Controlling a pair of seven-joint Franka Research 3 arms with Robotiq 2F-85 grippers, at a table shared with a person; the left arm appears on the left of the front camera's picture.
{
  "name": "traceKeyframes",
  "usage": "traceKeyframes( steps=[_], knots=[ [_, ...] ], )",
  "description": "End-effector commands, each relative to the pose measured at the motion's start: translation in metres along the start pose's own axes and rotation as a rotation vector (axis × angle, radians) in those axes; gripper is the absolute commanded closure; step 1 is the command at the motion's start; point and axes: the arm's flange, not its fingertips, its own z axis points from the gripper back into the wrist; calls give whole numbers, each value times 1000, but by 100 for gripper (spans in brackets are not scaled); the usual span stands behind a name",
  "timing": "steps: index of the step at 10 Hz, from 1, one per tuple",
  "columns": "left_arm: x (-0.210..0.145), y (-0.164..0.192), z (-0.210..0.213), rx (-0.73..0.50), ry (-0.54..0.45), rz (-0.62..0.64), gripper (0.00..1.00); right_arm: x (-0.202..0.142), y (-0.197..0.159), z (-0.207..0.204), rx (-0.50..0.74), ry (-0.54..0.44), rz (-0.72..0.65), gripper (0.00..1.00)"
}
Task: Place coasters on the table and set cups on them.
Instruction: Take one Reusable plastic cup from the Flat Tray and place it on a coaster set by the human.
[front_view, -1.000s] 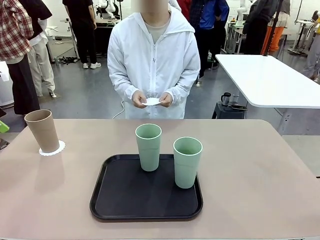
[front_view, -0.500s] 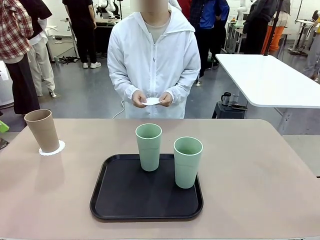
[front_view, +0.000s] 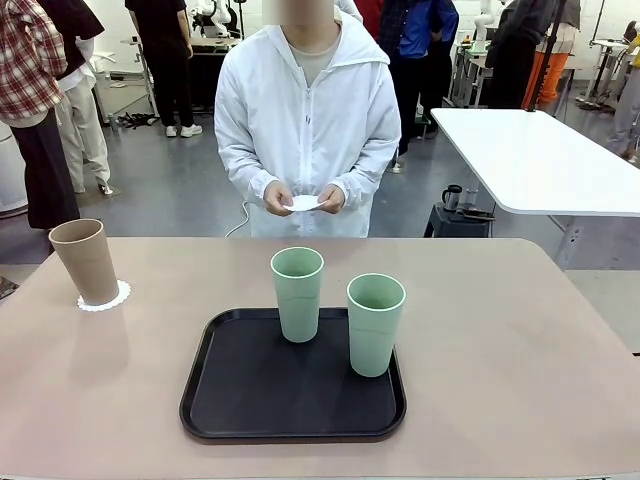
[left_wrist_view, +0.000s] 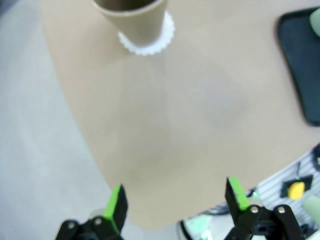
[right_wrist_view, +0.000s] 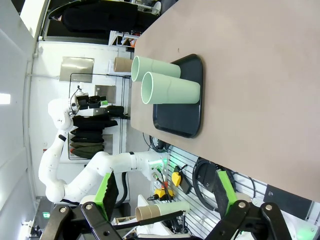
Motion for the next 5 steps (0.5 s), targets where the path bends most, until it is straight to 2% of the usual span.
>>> traceKeyframes(
  steps=[1, 2, 3, 5],
  knots=[
    [-15, -11, -10, -36, -43, 5, 0, 1, 0, 0, 13, -2, 0, 0],
    [0, 0, 0, 0, 0, 0, 0, 1, 0, 0, 13, -2, 0, 0],
    [-1, 0, 1, -16, -4, 2, 0, 1, 0, 0, 13, -2, 0, 0],
    [-1, 31, 19, -515, -145, 50, 0, 1, 0, 0, 13, -2, 0, 0]
  ],
)
